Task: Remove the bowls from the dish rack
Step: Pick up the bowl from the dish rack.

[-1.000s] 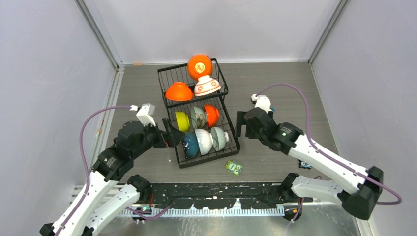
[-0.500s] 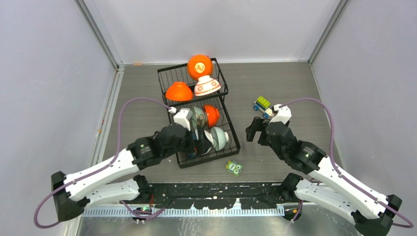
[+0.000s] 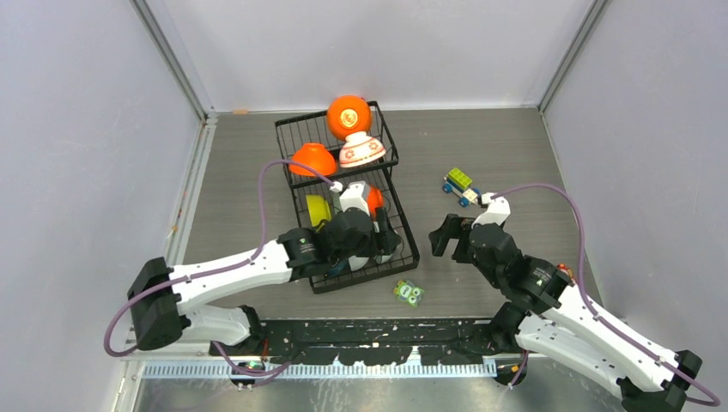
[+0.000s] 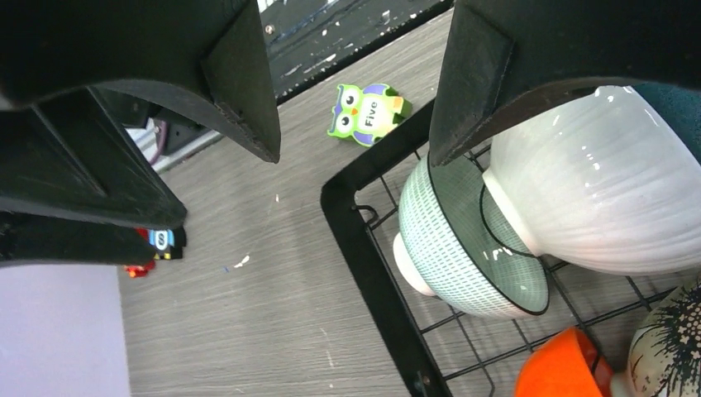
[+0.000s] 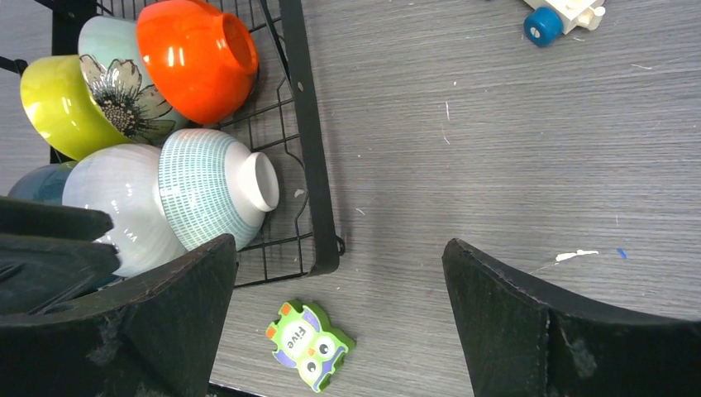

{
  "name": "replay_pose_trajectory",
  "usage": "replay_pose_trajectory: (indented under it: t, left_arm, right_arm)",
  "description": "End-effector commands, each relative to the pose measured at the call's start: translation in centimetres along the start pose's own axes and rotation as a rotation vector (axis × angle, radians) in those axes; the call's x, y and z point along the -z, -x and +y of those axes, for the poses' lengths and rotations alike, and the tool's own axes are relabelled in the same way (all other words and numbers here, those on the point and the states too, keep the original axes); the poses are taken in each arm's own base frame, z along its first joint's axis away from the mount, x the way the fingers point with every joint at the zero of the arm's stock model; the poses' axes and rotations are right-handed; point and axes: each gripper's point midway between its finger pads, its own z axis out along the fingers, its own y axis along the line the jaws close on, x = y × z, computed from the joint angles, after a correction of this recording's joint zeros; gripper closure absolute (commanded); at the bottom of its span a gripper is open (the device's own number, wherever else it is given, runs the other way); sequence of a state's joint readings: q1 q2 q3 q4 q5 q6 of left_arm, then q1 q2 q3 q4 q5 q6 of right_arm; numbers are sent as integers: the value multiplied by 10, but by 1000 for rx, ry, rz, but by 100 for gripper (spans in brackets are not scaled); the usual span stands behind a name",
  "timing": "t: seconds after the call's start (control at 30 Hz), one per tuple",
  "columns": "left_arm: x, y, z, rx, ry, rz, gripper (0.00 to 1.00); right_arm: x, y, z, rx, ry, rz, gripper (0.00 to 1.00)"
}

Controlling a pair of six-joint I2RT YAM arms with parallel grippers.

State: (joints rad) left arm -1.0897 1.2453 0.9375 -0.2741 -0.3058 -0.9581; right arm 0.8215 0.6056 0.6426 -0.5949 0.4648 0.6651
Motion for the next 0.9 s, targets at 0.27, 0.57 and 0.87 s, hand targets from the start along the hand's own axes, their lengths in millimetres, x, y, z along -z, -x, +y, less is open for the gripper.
replay_pose_trajectory:
  t: [0.27, 0.57, 0.87]
  left_arm:
    - [-27, 21, -4, 11, 88, -105, 44]
    - [-40, 10, 1, 16, 127, -69, 49]
    - [-32, 10, 12, 27, 178, -69, 36]
  right_arm:
    - [14, 7, 2, -64, 87, -76, 3]
    - [9, -2, 3, -71, 99, -60, 4]
    - [4, -10, 4, -67, 103, -40, 4]
